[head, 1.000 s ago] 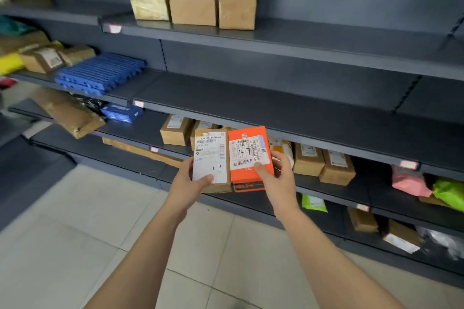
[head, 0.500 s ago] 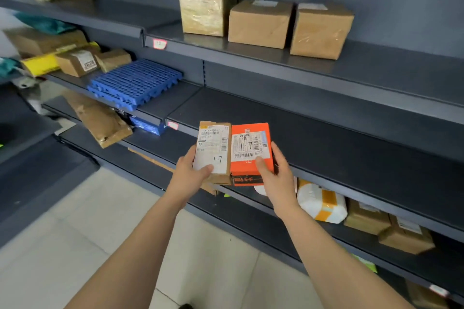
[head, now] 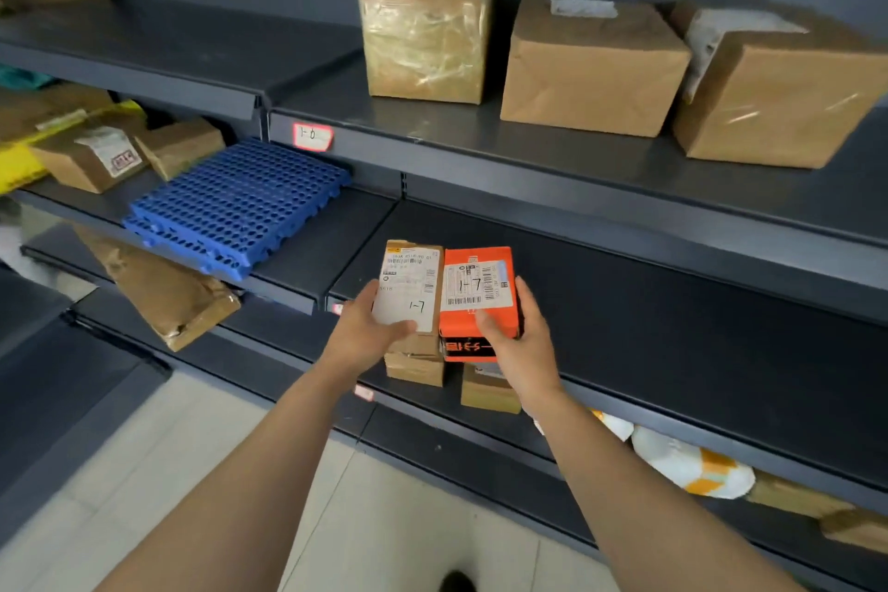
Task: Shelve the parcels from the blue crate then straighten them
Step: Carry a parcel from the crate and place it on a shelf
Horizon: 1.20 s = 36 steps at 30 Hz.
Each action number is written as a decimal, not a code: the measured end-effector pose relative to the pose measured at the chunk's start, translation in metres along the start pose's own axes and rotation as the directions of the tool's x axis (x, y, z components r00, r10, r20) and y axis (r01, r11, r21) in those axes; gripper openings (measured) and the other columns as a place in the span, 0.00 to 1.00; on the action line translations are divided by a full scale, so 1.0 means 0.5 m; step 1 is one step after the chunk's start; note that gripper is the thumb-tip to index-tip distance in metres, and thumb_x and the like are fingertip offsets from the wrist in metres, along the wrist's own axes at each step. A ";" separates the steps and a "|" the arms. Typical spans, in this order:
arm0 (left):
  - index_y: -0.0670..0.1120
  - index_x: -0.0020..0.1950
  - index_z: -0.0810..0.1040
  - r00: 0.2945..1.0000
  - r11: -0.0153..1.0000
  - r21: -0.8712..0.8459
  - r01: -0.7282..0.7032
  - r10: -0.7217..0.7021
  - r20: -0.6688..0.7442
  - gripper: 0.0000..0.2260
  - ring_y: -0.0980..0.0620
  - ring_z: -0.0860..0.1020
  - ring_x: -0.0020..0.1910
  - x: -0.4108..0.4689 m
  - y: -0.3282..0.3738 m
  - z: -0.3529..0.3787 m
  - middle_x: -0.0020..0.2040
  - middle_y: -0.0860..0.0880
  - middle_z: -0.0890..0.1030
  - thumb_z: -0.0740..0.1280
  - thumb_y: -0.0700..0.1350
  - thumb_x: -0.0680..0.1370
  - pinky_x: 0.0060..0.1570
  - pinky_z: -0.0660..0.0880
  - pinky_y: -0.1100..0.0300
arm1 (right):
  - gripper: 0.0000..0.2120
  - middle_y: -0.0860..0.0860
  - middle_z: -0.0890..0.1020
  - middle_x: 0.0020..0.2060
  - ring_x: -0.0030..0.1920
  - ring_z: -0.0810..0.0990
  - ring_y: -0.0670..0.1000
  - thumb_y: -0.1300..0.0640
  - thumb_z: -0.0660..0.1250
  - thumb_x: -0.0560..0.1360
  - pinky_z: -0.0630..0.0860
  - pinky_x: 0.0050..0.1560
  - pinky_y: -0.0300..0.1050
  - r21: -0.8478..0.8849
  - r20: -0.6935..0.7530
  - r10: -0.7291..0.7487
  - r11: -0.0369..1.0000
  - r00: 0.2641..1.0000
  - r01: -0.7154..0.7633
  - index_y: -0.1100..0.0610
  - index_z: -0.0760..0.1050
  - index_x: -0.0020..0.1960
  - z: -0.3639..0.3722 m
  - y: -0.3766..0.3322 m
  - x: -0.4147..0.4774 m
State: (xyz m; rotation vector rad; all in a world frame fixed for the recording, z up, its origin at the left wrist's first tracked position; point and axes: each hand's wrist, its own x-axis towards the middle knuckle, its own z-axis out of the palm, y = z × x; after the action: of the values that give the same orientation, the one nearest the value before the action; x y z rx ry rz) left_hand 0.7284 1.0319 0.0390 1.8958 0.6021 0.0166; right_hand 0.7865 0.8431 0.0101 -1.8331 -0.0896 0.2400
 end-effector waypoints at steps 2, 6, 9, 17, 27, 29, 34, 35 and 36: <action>0.49 0.72 0.64 1.000 0.999 0.031 0.027 -0.028 0.003 0.29 0.49 0.72 0.61 0.061 -0.008 -0.008 0.65 0.52 0.71 0.72 0.41 0.74 0.56 0.72 0.53 | 0.33 0.49 0.70 0.67 0.66 0.72 0.51 0.43 0.68 0.74 0.73 0.65 0.58 -0.023 0.011 -0.008 1.000 1.000 0.008 0.35 0.56 0.74 0.024 0.007 0.050; 0.56 0.74 0.59 1.000 0.995 0.099 0.030 -0.030 0.007 0.36 0.44 0.74 0.62 0.165 -0.037 -0.011 0.68 0.47 0.70 0.74 0.45 0.72 0.58 0.75 0.47 | 0.29 0.51 0.69 0.67 0.64 0.74 0.52 0.42 0.64 0.77 0.74 0.64 0.54 -0.104 0.034 -0.025 0.994 0.999 0.028 0.32 0.56 0.74 0.067 0.031 0.136; 0.58 0.76 0.56 1.000 0.980 0.198 -0.012 0.011 0.004 0.35 0.42 0.73 0.63 0.222 -0.055 -0.003 0.69 0.45 0.67 0.69 0.39 0.74 0.57 0.75 0.48 | 0.24 0.54 0.61 0.71 0.66 0.72 0.55 0.45 0.58 0.81 0.71 0.64 0.48 -0.272 0.043 -0.010 0.962 0.999 0.022 0.38 0.57 0.76 0.083 0.045 0.177; 0.49 0.75 0.57 0.982 0.770 0.610 -0.190 0.157 0.107 0.38 0.43 0.57 0.74 0.281 -0.073 0.016 0.77 0.49 0.50 0.73 0.54 0.72 0.70 0.65 0.45 | 0.40 0.53 0.49 0.78 0.77 0.53 0.56 0.42 0.68 0.74 0.65 0.71 0.58 -0.757 0.150 -0.211 0.604 0.966 0.249 0.47 0.51 0.78 0.090 0.049 0.239; 0.48 0.79 0.46 0.969 0.467 0.850 -0.244 0.159 0.190 0.35 0.43 0.58 0.74 0.335 -0.056 -0.020 0.79 0.50 0.47 0.64 0.42 0.79 0.67 0.67 0.47 | 0.37 0.58 0.55 0.76 0.75 0.57 0.59 0.51 0.70 0.75 0.65 0.69 0.57 -0.927 0.066 -0.193 0.351 0.979 0.131 0.51 0.52 0.77 0.106 0.017 0.283; 0.47 0.79 0.47 0.959 0.407 0.871 -0.277 0.177 0.222 0.36 0.43 0.56 0.75 0.330 -0.052 -0.023 0.79 0.48 0.48 0.66 0.46 0.78 0.68 0.65 0.46 | 0.40 0.58 0.54 0.76 0.76 0.54 0.59 0.51 0.70 0.74 0.63 0.70 0.57 -0.927 0.038 -0.169 0.362 0.985 0.098 0.51 0.50 0.77 0.110 0.010 0.271; 0.45 0.78 0.48 0.918 0.299 0.878 -0.374 0.254 0.305 0.38 0.44 0.52 0.77 0.293 -0.041 -0.025 0.78 0.45 0.51 0.68 0.48 0.77 0.72 0.57 0.47 | 0.40 0.58 0.54 0.76 0.77 0.53 0.58 0.48 0.69 0.75 0.59 0.72 0.57 -0.944 -0.018 -0.131 0.330 0.991 0.027 0.53 0.49 0.78 0.094 -0.001 0.202; 0.45 0.79 0.49 0.906 0.292 0.869 -0.401 0.267 0.328 0.38 0.45 0.51 0.77 0.284 -0.035 -0.024 0.78 0.45 0.52 0.68 0.48 0.77 0.73 0.56 0.48 | 0.40 0.57 0.55 0.77 0.77 0.52 0.58 0.48 0.69 0.75 0.58 0.72 0.58 -0.944 -0.034 -0.123 0.330 0.992 0.009 0.53 0.50 0.78 0.087 -0.003 0.185; 0.44 0.78 0.50 0.892 0.285 0.857 -0.430 0.282 0.354 0.37 0.45 0.51 0.77 0.275 -0.027 -0.023 0.78 0.45 0.53 0.68 0.47 0.77 0.73 0.56 0.48 | 0.39 0.57 0.55 0.77 0.77 0.52 0.57 0.48 0.69 0.75 0.58 0.72 0.58 -0.944 -0.050 -0.117 0.329 0.992 -0.009 0.53 0.51 0.78 0.081 -0.007 0.166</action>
State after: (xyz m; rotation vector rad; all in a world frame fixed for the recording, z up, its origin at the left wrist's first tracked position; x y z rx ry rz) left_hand 0.8395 1.1027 -0.0048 3.1198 -0.0245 -0.2103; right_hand 0.8590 0.8974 -0.0068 -3.0559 -0.2605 -0.0035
